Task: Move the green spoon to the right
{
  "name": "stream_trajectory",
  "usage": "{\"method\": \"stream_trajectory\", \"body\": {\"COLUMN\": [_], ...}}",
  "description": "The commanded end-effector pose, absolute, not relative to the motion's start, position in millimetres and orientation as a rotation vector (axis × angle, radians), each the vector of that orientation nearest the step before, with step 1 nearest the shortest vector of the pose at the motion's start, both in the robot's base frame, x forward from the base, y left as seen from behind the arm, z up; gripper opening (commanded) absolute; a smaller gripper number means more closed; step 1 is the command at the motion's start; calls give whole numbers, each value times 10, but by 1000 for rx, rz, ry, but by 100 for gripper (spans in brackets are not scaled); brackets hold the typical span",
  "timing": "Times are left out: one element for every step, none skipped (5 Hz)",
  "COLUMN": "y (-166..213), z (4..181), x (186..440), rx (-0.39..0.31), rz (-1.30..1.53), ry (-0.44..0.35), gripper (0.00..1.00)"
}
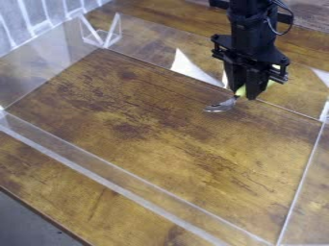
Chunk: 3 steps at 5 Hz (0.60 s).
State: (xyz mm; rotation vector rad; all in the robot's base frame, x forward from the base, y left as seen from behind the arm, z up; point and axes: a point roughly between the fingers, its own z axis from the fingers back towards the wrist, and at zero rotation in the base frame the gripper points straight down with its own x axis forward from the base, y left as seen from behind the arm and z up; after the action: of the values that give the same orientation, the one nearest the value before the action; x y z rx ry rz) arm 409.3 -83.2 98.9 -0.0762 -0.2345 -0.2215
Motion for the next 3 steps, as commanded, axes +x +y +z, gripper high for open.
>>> {"method": "stream_trajectory", "body": {"y": [-963, -1012, -1039], "z": [1549, 1533, 1496], "x": [4091, 4077, 4069], "rx": [-103, -123, -145], "rz": [-225, -214, -210], "ry": [-375, -373, -372], "gripper": [0, 0, 0]}}
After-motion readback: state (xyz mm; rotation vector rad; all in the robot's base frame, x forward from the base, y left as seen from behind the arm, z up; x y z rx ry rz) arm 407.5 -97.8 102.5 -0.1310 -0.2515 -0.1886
